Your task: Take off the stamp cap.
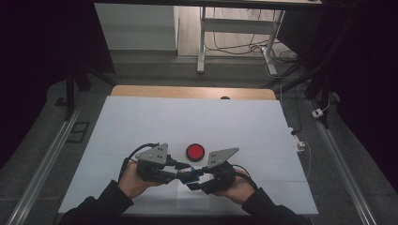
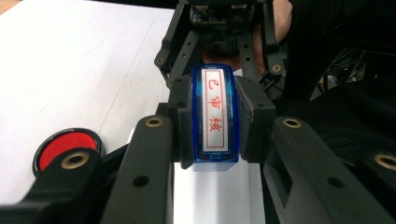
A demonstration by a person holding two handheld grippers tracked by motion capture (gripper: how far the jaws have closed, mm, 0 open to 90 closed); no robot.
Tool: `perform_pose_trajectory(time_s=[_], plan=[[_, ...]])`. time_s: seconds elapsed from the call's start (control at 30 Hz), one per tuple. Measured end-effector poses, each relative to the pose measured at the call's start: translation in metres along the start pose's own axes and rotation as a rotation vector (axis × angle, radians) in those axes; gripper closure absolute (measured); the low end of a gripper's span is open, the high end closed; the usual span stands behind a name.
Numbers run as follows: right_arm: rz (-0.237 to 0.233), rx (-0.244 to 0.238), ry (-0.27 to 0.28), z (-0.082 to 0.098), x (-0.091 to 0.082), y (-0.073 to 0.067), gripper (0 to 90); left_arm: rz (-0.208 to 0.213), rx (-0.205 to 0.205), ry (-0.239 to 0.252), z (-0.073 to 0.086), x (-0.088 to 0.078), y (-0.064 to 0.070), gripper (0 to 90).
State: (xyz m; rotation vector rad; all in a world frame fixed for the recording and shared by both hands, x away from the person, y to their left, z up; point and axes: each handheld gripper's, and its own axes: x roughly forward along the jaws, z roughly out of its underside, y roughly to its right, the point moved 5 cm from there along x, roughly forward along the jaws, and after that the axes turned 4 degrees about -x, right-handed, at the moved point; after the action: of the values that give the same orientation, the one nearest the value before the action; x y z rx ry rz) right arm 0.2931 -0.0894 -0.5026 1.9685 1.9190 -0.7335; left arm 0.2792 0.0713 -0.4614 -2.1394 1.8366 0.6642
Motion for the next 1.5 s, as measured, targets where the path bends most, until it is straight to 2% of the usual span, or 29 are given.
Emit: perform_pose_trajectory(time_s=[0.3,0.6,0.87,1.07,1.1,1.17,1.4,1.5], plan=[[-0.046,-0.02,0.023,-0.0023,0.0001,-0.0017,63.4,0.014,0.018,0.019,-0.0015,-0.0004,0.0011,70.5],[-0.102,-0.018,0.07,-0.0035,-0.0027,-0.0004,67.2,0.035,0.021,0.052,-0.003,-0.003,0.0021,70.6],[-0.111,-0.017,0.083,-0.005,-0.0049,-0.0013,68.1,0.041,0.017,0.064,-0.0038,-0.004,0.0024,70.7],[-0.116,0.031,0.072,-0.0037,-0.0046,-0.0011,68.4,0.033,0.025,0.057,-0.0033,-0.0032,0.0026,70.7],[-0.117,0.057,0.068,-0.0034,-0.0041,-0.0011,68.4,0.032,0.026,0.054,-0.0033,-0.0031,0.0027,70.8],[-0.12,0.074,0.062,-0.003,-0.0038,-0.0008,68.5,0.026,0.032,0.052,-0.0031,-0.003,0.0029,70.8],[-0.109,0.12,0.039,-0.002,-0.0042,0.0011,68.8,-0.009,0.066,0.043,-0.0041,-0.0033,0.0043,70.8],[-0.112,0.14,0.034,-0.0007,-0.0038,0.0023,68.7,-0.017,0.065,0.041,-0.0044,-0.0039,0.004,70.8]])
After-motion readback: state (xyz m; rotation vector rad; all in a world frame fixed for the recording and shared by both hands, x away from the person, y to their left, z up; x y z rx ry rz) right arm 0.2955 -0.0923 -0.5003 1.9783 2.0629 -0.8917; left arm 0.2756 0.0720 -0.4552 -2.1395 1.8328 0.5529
